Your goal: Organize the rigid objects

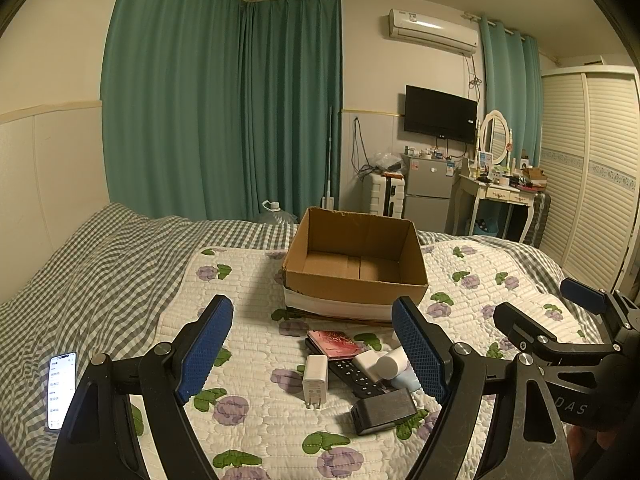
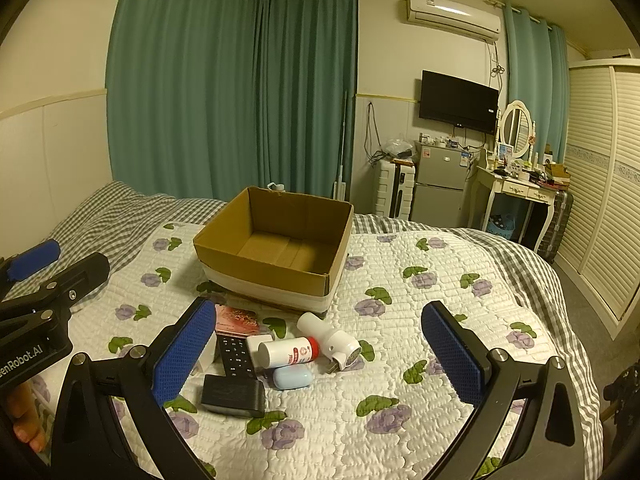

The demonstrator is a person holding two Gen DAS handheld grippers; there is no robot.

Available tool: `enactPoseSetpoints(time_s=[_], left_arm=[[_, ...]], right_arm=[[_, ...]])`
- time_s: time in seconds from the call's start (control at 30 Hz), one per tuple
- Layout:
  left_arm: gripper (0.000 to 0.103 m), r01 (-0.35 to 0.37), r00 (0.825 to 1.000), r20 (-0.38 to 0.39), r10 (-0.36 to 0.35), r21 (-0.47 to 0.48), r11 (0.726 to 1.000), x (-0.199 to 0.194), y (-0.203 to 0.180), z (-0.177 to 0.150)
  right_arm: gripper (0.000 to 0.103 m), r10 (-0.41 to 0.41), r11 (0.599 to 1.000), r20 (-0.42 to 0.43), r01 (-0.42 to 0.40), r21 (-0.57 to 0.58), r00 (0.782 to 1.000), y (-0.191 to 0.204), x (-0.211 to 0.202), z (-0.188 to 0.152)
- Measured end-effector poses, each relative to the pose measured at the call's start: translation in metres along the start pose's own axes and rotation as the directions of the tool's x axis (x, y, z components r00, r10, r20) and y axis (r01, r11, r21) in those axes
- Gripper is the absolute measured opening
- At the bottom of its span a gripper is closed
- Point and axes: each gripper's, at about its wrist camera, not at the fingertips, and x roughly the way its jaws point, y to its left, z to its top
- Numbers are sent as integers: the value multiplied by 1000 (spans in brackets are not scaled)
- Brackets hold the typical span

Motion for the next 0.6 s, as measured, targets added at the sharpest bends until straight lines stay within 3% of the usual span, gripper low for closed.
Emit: enactPoseSetpoints(time_s=[0.6], left_arm=[[85,0,1000,0,0,-1,1000,0,2,2]], right_arm=[[103,0,1000,-1,0,-2,1000,0,0,-1]])
